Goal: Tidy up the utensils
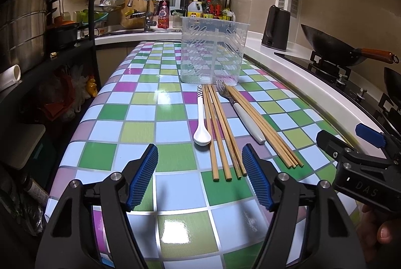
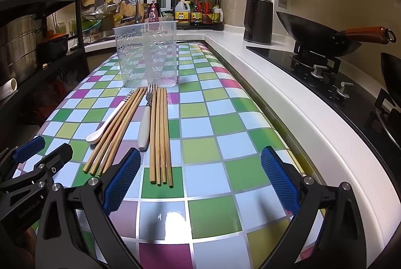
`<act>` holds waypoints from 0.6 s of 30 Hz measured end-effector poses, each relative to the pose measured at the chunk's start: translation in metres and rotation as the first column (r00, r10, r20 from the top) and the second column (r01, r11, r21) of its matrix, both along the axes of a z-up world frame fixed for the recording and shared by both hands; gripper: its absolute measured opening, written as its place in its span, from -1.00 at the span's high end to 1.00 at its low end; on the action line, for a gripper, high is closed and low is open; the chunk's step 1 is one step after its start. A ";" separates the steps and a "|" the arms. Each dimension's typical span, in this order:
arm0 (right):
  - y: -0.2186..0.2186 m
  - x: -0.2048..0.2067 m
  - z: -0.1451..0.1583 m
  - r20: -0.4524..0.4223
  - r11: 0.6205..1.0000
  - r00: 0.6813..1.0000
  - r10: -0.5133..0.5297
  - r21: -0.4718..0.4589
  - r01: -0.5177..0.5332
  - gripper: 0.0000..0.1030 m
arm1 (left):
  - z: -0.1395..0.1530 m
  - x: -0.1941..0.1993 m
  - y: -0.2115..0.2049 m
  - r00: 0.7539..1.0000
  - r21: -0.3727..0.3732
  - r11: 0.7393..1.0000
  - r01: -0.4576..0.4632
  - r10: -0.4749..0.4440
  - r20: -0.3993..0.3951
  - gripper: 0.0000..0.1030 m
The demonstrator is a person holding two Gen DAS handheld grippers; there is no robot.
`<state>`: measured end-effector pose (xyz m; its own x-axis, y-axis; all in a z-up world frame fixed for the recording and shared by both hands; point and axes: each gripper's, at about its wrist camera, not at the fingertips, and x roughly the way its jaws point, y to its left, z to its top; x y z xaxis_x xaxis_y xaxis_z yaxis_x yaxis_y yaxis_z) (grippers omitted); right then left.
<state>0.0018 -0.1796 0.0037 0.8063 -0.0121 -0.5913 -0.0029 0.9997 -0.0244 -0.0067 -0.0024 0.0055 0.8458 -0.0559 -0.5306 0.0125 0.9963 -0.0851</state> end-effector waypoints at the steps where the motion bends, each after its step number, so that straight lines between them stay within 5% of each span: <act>1: 0.000 0.000 0.000 -0.001 1.000 1.000 0.000 0.000 0.000 -0.84 | 0.000 0.000 0.000 1.000 0.000 1.000 0.001 -0.001 0.000 -0.32; 7: 0.000 -0.001 0.000 -0.002 1.000 1.000 0.001 0.001 -0.001 -0.84 | -0.001 0.000 -0.001 1.000 -0.003 1.000 -0.005 0.005 0.002 -0.33; 11: 0.001 -0.001 0.000 0.000 1.000 1.000 0.001 0.001 -0.001 -0.84 | -0.003 0.002 -0.001 1.000 -0.008 1.000 -0.015 0.014 -0.007 -0.65; 18: 0.000 -0.001 -0.001 0.000 1.000 1.000 -0.003 0.003 0.003 -0.84 | -0.004 0.001 0.002 1.000 -0.007 1.000 -0.027 0.027 -0.007 -0.76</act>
<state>0.0005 -0.1793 0.0025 0.8062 -0.0126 -0.5915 0.0000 0.9998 -0.0213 -0.0056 -0.0007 0.0013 0.8432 -0.0372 -0.5362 -0.0148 0.9956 -0.0923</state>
